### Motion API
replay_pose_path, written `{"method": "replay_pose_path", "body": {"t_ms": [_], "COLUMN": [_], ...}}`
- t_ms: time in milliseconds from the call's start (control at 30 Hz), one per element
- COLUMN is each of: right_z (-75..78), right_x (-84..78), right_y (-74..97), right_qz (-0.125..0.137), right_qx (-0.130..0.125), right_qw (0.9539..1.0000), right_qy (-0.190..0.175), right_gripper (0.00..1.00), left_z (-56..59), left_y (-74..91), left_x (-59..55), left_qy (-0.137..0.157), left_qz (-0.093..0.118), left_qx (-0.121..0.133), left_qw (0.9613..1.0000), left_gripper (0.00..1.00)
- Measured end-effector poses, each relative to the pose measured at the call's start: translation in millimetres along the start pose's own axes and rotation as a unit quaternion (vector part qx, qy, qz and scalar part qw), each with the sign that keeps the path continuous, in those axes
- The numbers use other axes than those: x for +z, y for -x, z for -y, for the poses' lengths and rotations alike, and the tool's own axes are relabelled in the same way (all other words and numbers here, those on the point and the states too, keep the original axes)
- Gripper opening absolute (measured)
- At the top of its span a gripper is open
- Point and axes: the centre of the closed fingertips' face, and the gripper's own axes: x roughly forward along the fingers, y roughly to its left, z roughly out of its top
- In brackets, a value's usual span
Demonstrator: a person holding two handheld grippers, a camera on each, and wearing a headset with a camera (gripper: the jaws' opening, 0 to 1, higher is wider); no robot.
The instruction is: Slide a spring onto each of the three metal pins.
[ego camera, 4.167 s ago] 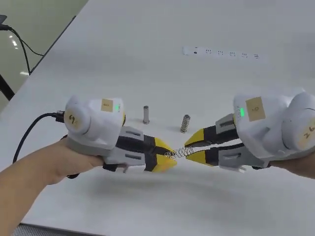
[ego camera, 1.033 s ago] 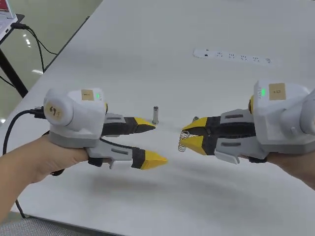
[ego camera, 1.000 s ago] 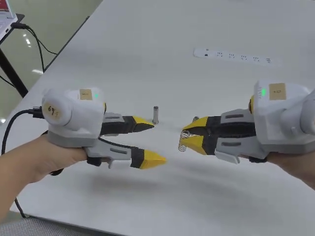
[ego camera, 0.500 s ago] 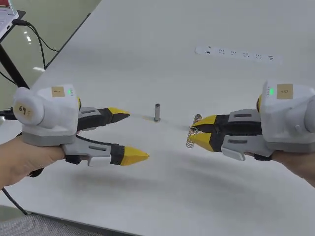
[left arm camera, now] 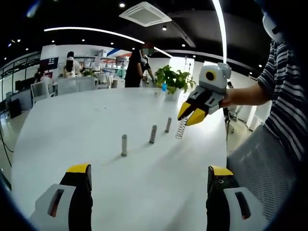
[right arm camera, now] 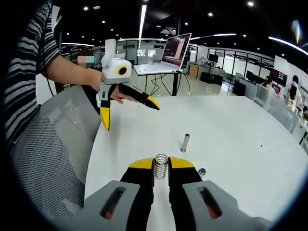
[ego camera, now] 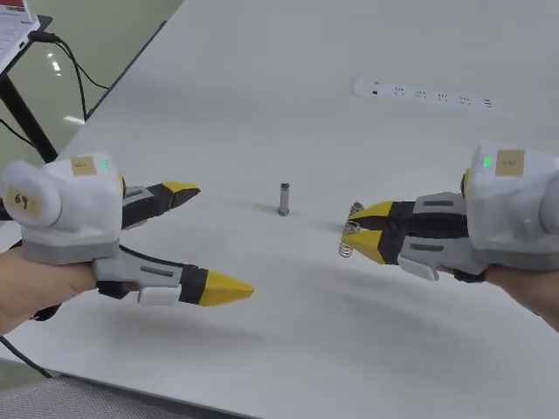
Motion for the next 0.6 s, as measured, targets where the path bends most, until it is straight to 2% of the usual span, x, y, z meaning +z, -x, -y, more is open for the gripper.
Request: {"method": "replay_pose_path", "body": {"t_ms": [233, 600], "right_z": [1.8, 18.6], "right_x": [3.4, 21.0], "right_y": [-6.4, -22.9], "right_qz": [0.001, 0.009], "right_qx": [0.005, -0.001], "right_qw": [1.0000, 0.9999], "right_qy": [0.002, 0.010], "right_gripper": [0.07, 0.07], "left_z": [-2.2, -6.0], "left_y": [5.8, 7.7], "left_x": [-2.5, -2.1], "left_qy": [0.005, 0.007], "left_qz": [0.000, 0.001], "left_qx": [0.006, 0.012], "left_qw": [1.0000, 0.9999], "left_gripper": [0.98, 0.98]}}
